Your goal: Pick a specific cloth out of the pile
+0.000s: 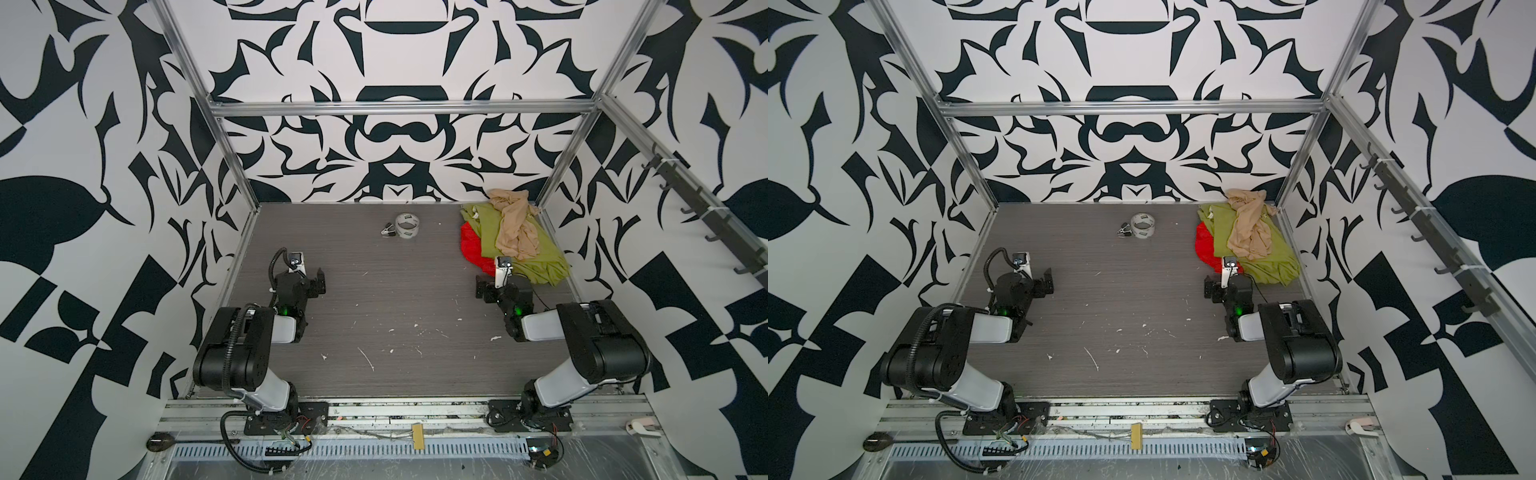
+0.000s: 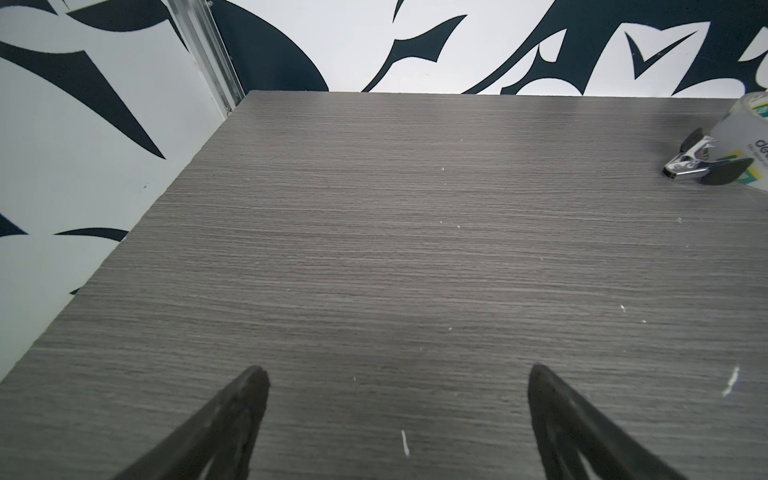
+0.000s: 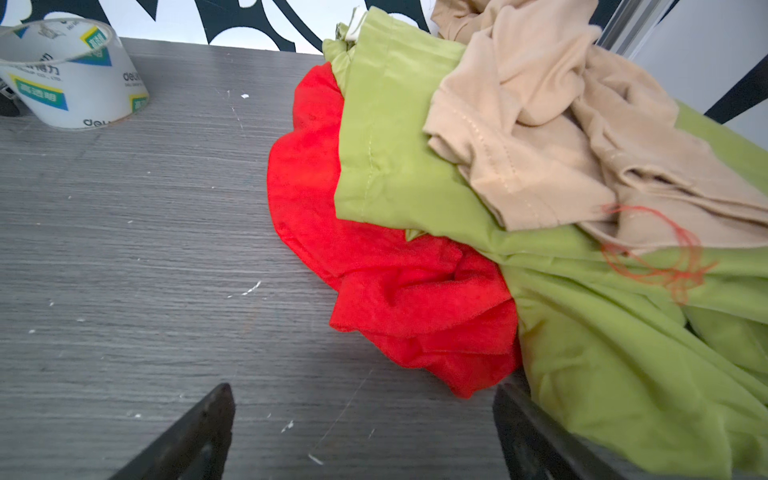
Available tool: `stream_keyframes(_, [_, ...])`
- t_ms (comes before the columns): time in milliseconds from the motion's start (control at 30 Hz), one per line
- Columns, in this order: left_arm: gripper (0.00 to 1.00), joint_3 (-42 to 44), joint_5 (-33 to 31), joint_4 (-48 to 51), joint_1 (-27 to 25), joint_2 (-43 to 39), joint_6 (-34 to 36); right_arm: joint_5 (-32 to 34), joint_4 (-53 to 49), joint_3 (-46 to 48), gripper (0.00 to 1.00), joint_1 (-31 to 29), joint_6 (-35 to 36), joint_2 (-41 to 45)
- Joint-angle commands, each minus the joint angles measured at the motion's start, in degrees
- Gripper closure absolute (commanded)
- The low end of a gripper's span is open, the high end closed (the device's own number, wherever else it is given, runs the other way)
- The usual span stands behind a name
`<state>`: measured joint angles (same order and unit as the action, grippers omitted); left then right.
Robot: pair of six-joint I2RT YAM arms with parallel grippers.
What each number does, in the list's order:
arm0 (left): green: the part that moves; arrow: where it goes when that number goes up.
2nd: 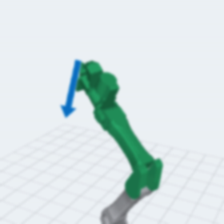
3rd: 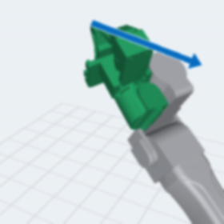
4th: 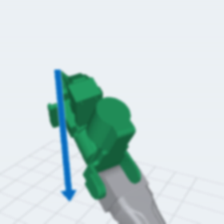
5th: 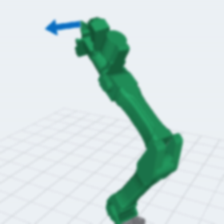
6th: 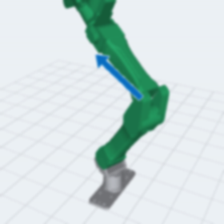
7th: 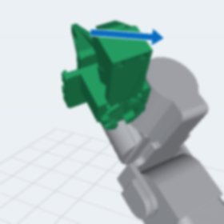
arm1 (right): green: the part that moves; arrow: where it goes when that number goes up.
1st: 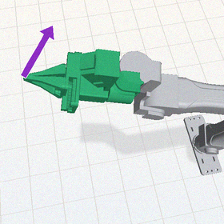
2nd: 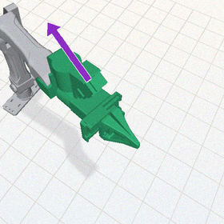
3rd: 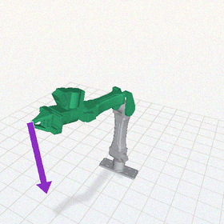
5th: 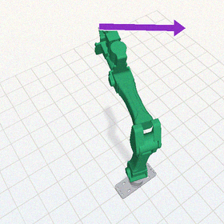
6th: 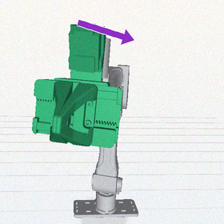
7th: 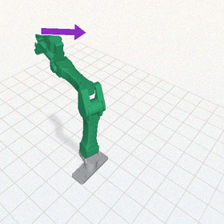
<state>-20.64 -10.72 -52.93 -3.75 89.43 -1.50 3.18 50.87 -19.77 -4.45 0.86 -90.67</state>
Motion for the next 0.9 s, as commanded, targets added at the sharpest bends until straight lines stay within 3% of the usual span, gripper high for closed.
stream_keyframes(0, [0.00,0.4,-0.3,-1.8,0.2,0.1,-0.2,-0.8,2.4,-0.2,0.01,0.3,0.5,1.6])
stream_keyframes(867, [0.01,0.4,-0.3,-1.8,0.2,0.1,-0.1,3.4,1.4,-0.5,0.01,0.3,-0.9,1.6])
